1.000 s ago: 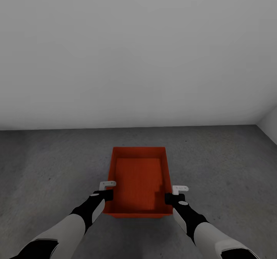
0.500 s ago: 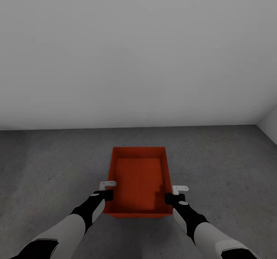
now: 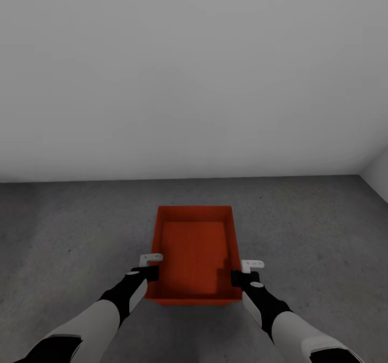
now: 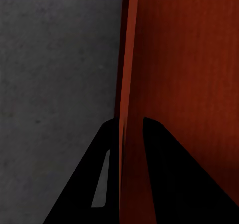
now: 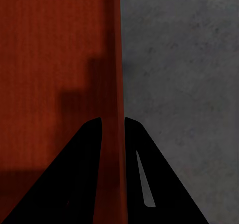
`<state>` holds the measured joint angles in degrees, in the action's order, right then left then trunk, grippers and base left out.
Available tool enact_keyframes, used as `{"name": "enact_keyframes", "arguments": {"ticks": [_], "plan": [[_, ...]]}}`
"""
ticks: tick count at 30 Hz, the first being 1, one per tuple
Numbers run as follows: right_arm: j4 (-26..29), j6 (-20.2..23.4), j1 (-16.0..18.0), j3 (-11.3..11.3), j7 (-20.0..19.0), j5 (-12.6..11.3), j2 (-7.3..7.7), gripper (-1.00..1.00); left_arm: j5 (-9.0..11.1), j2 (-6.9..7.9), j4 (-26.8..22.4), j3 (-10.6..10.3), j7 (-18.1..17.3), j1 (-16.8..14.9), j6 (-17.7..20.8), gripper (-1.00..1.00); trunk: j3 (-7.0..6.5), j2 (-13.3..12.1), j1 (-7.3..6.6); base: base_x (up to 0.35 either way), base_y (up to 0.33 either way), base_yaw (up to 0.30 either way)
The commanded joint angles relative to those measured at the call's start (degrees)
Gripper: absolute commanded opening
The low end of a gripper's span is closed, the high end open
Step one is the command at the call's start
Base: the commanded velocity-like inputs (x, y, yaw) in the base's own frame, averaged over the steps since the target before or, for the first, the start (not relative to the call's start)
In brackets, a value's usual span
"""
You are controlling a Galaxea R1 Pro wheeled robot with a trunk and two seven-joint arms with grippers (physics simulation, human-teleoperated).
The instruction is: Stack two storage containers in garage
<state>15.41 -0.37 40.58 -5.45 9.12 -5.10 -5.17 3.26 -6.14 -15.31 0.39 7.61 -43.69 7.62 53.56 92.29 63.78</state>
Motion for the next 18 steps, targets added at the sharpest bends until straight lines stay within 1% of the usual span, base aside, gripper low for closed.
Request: {"name": "enact_keyframes", "arguments": {"ticks": [1,3,18], "plan": [[-0.1,-0.1,0.0,1.4,0.5,-0.8,-0.02,-1.00,-1.1,-0.06,-0.3,1.2,1.7,0.0,0.0,-1.00,0.03,0.0,0.00,0.000,0.000,0.000],[-0.1,-0.1,0.0,1.4,0.5,-0.8,-0.02,-1.00,-1.1,-0.07,-0.3,1.2,1.7,0.0,0.0,-1.00,0.03,0.0,0.00,0.000,0.000,0.000],[-0.2,-0.1,0.0,1.3,0.5,-0.8,-0.02,-1.00,-1.1,-0.02,-0.4,1.3,1.7,0.0,0.1,-1.00,2.73,6.0,3.29,0.000,0.000,0.000]]}}
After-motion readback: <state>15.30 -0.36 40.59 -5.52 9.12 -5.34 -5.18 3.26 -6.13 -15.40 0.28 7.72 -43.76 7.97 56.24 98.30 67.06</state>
